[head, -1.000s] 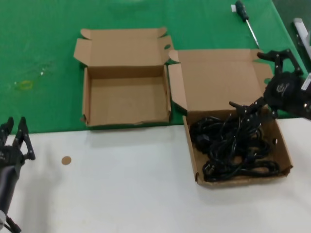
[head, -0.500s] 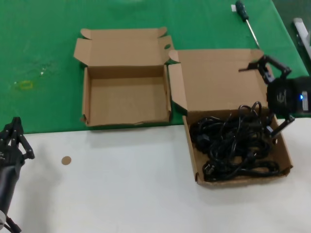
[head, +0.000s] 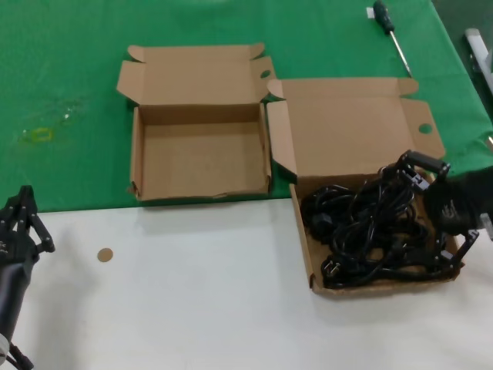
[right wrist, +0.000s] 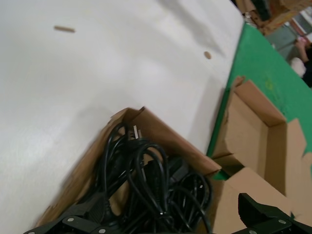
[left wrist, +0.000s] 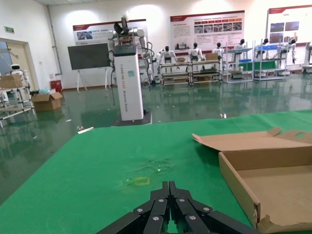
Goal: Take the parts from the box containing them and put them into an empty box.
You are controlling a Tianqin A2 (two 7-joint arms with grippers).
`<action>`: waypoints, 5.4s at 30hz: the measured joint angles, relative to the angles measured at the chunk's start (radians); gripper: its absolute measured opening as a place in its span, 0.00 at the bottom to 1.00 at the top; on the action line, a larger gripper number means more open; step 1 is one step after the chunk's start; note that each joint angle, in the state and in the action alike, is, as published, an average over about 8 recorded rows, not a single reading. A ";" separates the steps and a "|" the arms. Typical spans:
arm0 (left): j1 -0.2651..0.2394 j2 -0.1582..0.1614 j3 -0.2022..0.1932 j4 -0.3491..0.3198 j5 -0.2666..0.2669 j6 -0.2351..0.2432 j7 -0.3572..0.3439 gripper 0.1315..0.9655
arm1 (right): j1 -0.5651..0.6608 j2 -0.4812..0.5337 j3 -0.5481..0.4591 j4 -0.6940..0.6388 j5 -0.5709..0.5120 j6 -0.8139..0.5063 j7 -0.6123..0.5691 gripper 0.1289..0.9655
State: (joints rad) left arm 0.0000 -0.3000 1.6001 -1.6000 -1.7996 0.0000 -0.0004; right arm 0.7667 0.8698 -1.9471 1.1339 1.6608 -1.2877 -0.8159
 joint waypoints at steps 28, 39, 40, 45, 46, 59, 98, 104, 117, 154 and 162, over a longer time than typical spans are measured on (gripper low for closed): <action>0.000 0.000 0.000 0.000 0.000 0.000 0.000 0.02 | 0.053 -0.106 -0.025 -0.132 -0.084 0.118 -0.271 0.74; 0.000 0.000 0.000 0.000 0.000 0.000 0.000 0.02 | 0.038 -0.111 -0.027 -0.141 -0.092 0.143 -0.294 0.43; 0.000 0.000 0.000 0.000 0.000 0.000 0.000 0.02 | 0.036 -0.111 -0.027 -0.141 -0.092 0.145 -0.295 0.43; 0.000 0.000 0.000 0.000 0.000 0.000 0.000 0.02 | 0.028 -0.112 -0.028 -0.140 -0.095 0.154 -0.295 0.37; 0.000 0.000 0.000 0.000 0.000 0.000 0.000 0.02 | 0.026 -0.112 -0.028 -0.140 -0.096 0.156 -0.295 0.34; 0.000 0.000 0.000 0.000 0.000 0.000 0.000 0.02 | 0.002 -0.069 -0.017 -0.056 -0.112 0.187 -0.183 0.11; 0.000 0.000 0.000 0.000 0.000 0.000 0.000 0.02 | 0.140 -0.371 -0.149 0.109 -0.318 0.396 0.492 0.06; 0.000 0.000 0.000 0.000 0.000 0.000 0.000 0.02 | 0.161 -0.467 -0.173 0.000 -0.321 0.462 0.400 0.06; 0.000 0.000 0.000 0.000 0.000 0.000 0.000 0.02 | 0.222 -0.594 -0.175 -0.249 -0.278 0.543 0.186 0.06; 0.000 0.000 0.000 0.000 0.000 0.000 0.000 0.02 | 0.202 -0.598 -0.145 -0.294 -0.215 0.550 0.055 0.40; 0.000 0.000 0.000 0.000 0.000 0.000 0.000 0.02 | 0.140 -0.519 -0.127 -0.145 -0.200 0.531 0.125 0.66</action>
State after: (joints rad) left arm 0.0000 -0.3000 1.6001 -1.6000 -1.7997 0.0000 -0.0003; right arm 0.9065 0.3505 -2.0738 0.9891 1.4604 -0.7567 -0.6910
